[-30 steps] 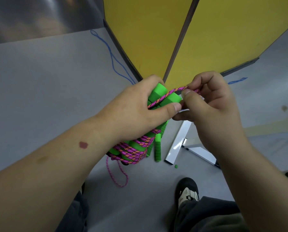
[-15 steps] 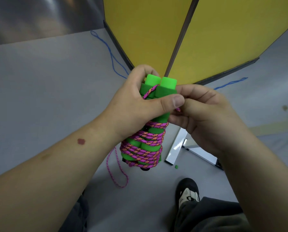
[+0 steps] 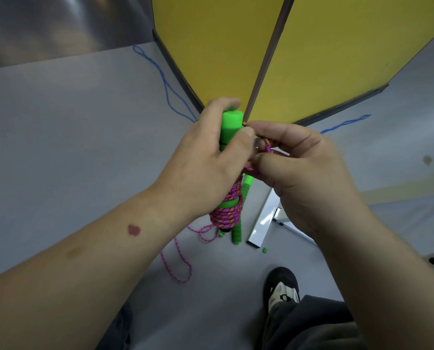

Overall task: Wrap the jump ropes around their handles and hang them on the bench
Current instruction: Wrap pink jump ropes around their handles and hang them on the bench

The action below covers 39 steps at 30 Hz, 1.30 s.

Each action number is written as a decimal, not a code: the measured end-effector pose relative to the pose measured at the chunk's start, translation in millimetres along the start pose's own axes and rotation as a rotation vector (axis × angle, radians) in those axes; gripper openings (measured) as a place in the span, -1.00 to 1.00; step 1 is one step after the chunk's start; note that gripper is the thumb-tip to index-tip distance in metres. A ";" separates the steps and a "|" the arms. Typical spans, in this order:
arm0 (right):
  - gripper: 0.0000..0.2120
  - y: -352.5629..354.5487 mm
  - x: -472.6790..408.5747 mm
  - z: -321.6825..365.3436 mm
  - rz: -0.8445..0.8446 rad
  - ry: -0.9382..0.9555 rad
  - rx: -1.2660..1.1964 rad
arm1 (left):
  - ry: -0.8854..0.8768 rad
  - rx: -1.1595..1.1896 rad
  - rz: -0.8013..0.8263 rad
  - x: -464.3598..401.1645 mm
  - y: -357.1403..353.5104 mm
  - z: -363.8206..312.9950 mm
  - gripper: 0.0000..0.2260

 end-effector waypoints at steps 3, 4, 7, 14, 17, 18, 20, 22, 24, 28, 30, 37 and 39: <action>-0.71 -5.2 0.8 0.6 0.016 -0.029 -0.073 | 0.008 0.061 -0.013 -1.2 -0.1 1.4 -0.55; -0.76 -5.6 0.6 -0.3 0.019 -0.053 -0.100 | -0.004 0.083 -0.008 0.0 -0.6 -0.3 -0.57; -0.78 -7.5 1.1 -2.9 0.034 -0.100 -0.131 | -0.040 0.094 0.022 4.4 -4.8 -4.0 -0.65; -0.61 -9.2 1.4 -0.1 0.048 -0.067 -0.136 | -0.093 0.055 -0.131 5.3 1.4 -9.1 -0.77; -0.59 -6.1 1.0 -2.9 0.031 -0.051 -0.114 | -0.092 0.057 -0.149 4.6 4.5 -8.0 -0.78; -0.58 -5.5 1.3 -3.2 0.023 -0.042 -0.097 | -0.085 0.054 -0.158 4.5 5.9 -7.6 -0.79; -0.53 -4.1 2.4 -4.8 0.004 -0.031 -0.073 | -0.074 0.067 -0.176 3.4 9.6 -6.8 -0.79; -0.48 -3.6 2.7 -4.8 0.000 -0.013 -0.049 | -0.069 0.087 -0.170 1.3 12.3 -7.2 -0.79; -0.47 -3.9 2.4 -3.7 0.010 0.007 -0.015 | -0.048 0.128 -0.145 -1.3 13.4 -5.8 -0.79; -0.51 -2.2 0.2 -3.0 -0.016 0.028 0.027 | -0.008 0.243 -0.125 -4.0 13.8 -1.6 -0.78; -0.59 1.7 -1.5 -2.2 -0.057 0.048 0.062 | -0.001 0.270 -0.128 -4.9 13.9 -0.9 -0.77; -0.72 13.9 -4.2 6.0 -0.116 0.102 0.191 | -0.014 0.252 -0.147 -5.3 15.6 -4.8 -0.79; -0.68 13.3 -5.7 8.0 -0.105 0.088 0.142 | -0.006 0.259 -0.137 -4.5 13.4 -5.1 -0.78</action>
Point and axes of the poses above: each hand's wrist, its own x-axis away from the middle knuckle, its own y-axis out of the back of the hand, z = x × y, the point moved 7 cm from there along -x, towards the middle knuckle, and after that the axes turned 11 degrees about y, right-handed, at the moved point
